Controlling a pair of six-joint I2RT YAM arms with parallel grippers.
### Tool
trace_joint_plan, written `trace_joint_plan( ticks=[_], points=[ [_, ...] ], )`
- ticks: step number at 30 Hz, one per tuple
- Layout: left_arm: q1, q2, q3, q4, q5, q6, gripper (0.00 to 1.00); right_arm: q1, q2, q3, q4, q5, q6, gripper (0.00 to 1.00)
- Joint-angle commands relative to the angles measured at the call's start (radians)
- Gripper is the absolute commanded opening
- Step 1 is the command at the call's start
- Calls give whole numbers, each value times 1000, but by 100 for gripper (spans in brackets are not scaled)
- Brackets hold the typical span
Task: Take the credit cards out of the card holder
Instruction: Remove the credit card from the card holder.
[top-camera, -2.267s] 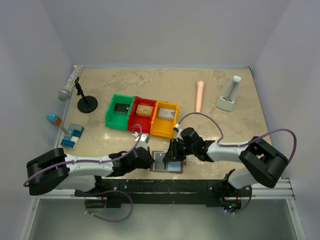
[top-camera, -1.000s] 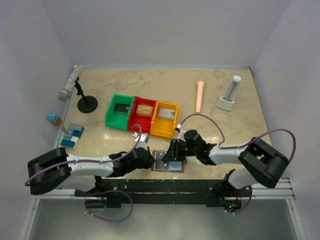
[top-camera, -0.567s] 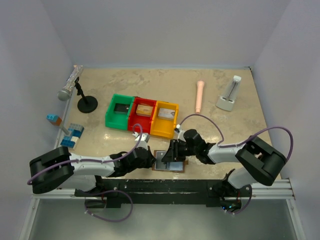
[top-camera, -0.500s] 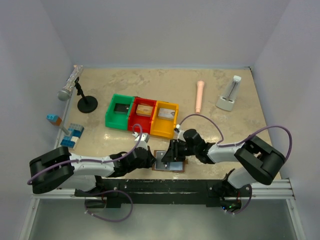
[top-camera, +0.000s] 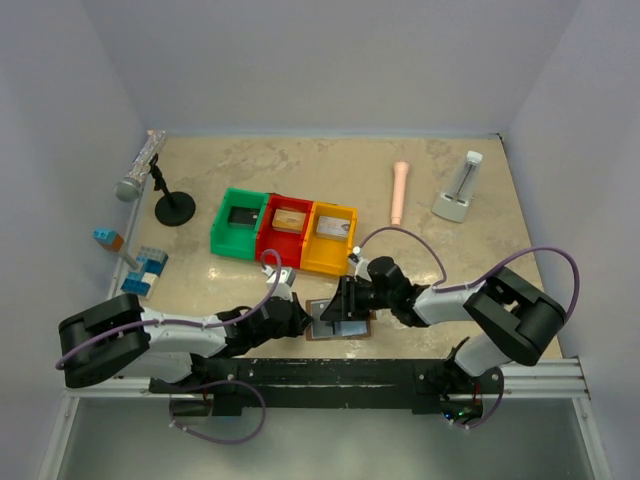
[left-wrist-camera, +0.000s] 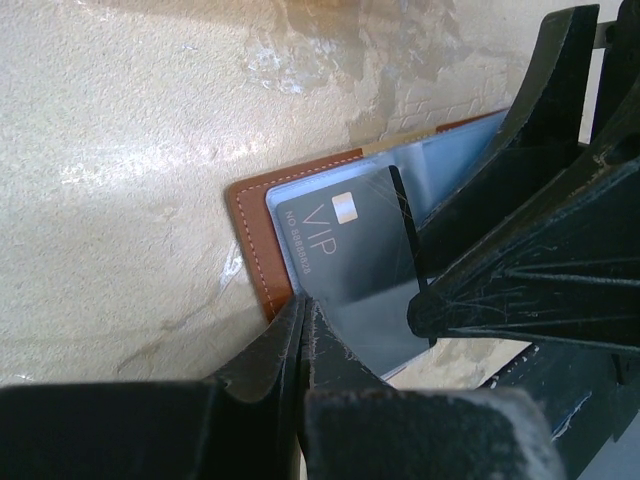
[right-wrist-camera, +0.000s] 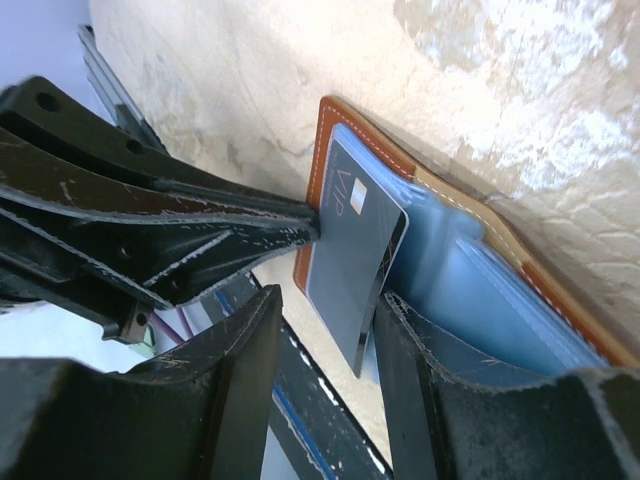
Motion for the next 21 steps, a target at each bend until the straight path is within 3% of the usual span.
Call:
trace_joint_plan(
  ticks=[1, 15, 21],
  points=[
    [-7, 48, -43, 12, 90, -30, 0, 16, -10, -5, 204, -22, 35, 45],
    [-7, 60, -54, 33, 86, -44, 0, 2, 37, -10, 299, -93, 76, 43],
    [-7, 45, -71, 33, 72, -58, 0, -3, -16, 21, 137, -102, 23, 43]
  ],
)
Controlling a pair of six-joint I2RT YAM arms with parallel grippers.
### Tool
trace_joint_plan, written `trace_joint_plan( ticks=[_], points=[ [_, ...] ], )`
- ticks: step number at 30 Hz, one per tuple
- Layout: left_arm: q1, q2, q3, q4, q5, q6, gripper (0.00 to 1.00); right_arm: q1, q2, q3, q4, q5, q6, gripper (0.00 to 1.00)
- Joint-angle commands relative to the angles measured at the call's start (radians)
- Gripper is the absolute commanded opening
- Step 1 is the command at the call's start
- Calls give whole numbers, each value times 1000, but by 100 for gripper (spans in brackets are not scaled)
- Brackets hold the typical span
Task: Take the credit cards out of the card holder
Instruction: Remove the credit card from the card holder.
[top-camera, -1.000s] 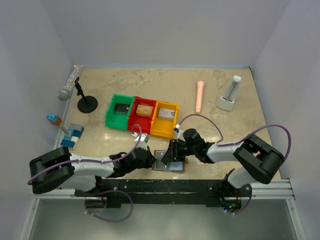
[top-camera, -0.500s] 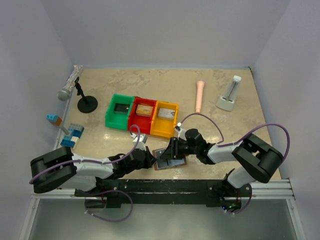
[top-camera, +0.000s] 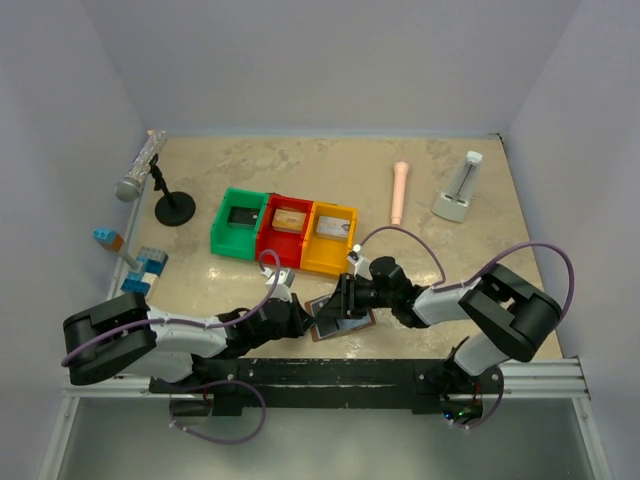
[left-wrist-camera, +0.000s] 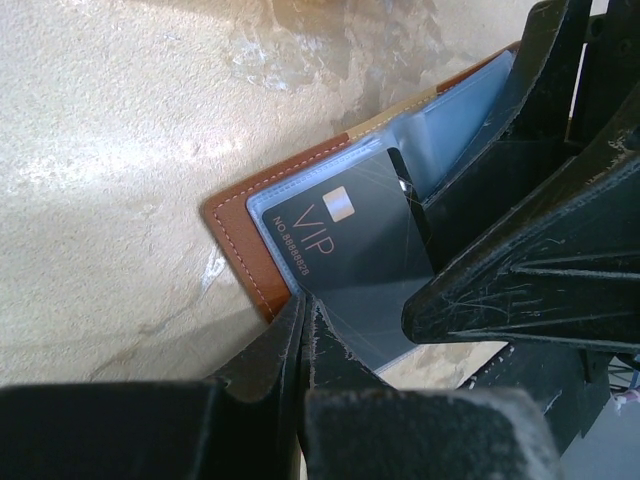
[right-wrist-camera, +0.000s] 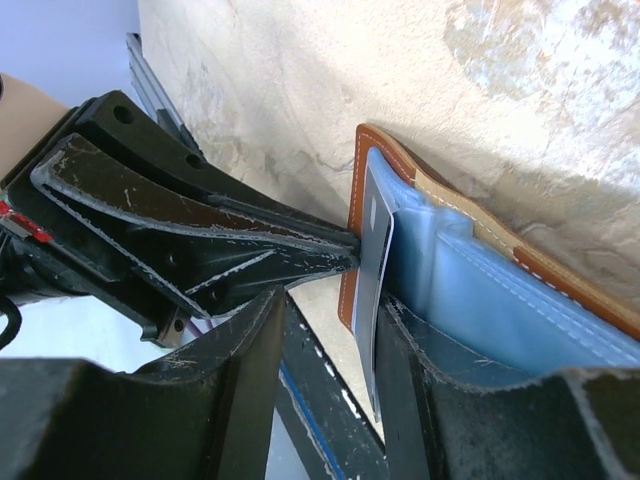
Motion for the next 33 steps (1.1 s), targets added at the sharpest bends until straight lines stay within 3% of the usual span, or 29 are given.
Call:
trace_joint_plan(
  ticks=[1, 7, 33],
  points=[
    [-9, 16, -39, -73, 53, -18, 0, 8, -61, 51, -54, -75, -36, 43],
    [-9, 14, -47, -74, 45, -29, 0, -3, -129, 57, -163, -64, -75, 41],
    [-9, 43, -63, -93, 19, -67, 0, -41, -242, 53, -314, -44, -130, 33]
  ],
)
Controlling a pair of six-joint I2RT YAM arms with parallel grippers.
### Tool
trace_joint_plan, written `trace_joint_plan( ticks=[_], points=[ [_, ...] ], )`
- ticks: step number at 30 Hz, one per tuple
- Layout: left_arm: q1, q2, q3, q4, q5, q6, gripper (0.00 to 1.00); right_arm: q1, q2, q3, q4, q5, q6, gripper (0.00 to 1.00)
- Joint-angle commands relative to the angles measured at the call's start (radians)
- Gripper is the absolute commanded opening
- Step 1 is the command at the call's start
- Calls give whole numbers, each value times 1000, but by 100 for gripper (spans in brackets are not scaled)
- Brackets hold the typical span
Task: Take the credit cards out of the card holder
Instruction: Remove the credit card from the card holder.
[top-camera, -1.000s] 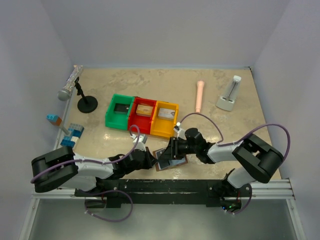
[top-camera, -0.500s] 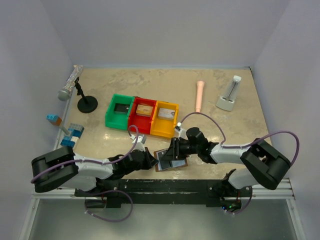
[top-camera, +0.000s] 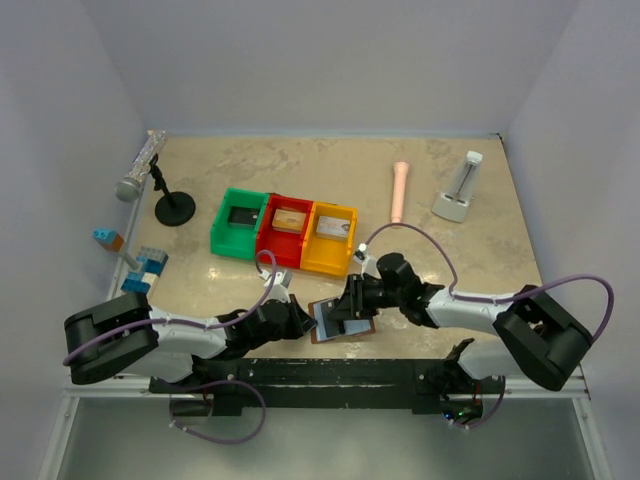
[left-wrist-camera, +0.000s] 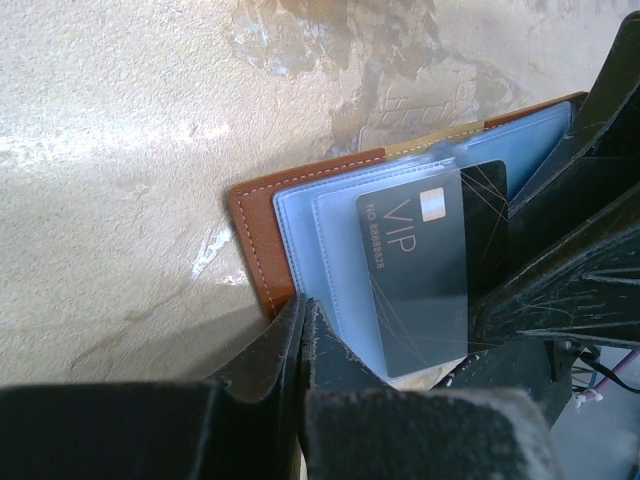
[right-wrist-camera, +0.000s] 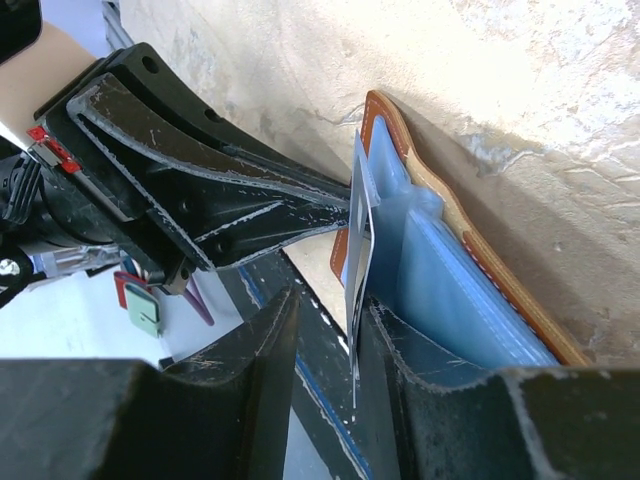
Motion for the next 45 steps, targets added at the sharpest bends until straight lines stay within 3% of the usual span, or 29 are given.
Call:
trace_joint_plan(
  ticks=[1, 23, 30, 34, 45],
  points=[
    [-9, 37, -43, -130, 3, 10, 0, -10, -38, 32, 1, -20, -24, 32],
    [-9, 19, -52, -130, -2, 8, 0, -45, -91, 32, -82, -2, -56, 22],
    [-9, 14, -51, -131, -3, 13, 0, -50, -91, 38, -110, 12, -59, 13],
    [-9, 8, -49, -133, 0, 15, 0, -54, -96, 42, -136, 23, -65, 0],
    [-9, -18, -57, -141, -8, 16, 0, -100, -180, 65, -305, 69, -129, 0]
  ],
)
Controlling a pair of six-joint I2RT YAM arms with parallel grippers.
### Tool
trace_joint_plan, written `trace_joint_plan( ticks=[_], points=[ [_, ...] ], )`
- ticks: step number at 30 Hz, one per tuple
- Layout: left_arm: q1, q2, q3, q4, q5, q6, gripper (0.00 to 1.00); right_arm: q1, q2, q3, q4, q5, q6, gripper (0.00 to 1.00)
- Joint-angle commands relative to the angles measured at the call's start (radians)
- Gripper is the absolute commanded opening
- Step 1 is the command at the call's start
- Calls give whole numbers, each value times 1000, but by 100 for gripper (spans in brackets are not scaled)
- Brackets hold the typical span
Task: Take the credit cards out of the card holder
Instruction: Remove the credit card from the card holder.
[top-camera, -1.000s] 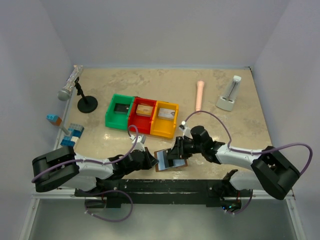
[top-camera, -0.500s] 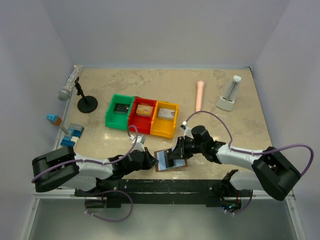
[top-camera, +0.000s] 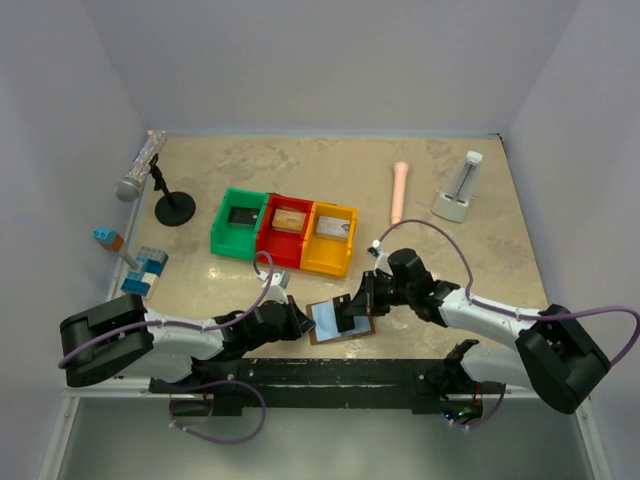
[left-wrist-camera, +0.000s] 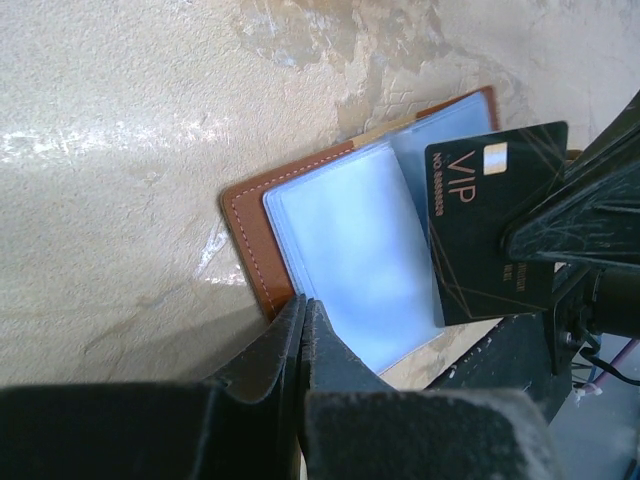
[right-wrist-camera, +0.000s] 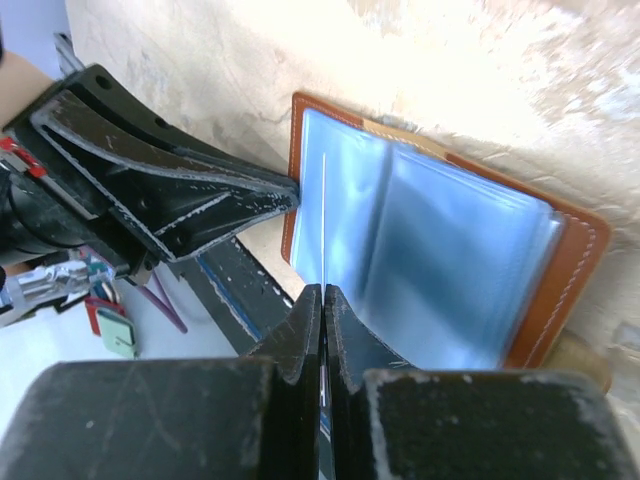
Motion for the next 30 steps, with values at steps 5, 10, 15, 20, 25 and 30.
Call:
trace_joint_plan(
  ticks=[5, 10, 15, 20, 25, 30],
  points=[
    [-8, -45, -37, -146, -15, 36, 0, -36, -149, 86, -197, 52, -114, 0],
    [-8, -210, 35, -271, -45, 119, 13, -38, -235, 150, -343, 58, -218, 0],
    [-7, -365, 156, -396, -67, 222, 45, -38, -301, 219, -466, 40, -287, 0],
    [-2, -488, 233, -520, -93, 277, 51, -36, -335, 293, -527, -20, -351, 0],
    [25, -755, 164, -532, -180, 332, 49, -22, -335, 351, -576, -195, -414, 0],
    [122, -1008, 116, -527, 32, 458, 59, 33, -323, 416, -650, -291, -505, 0]
  ],
)
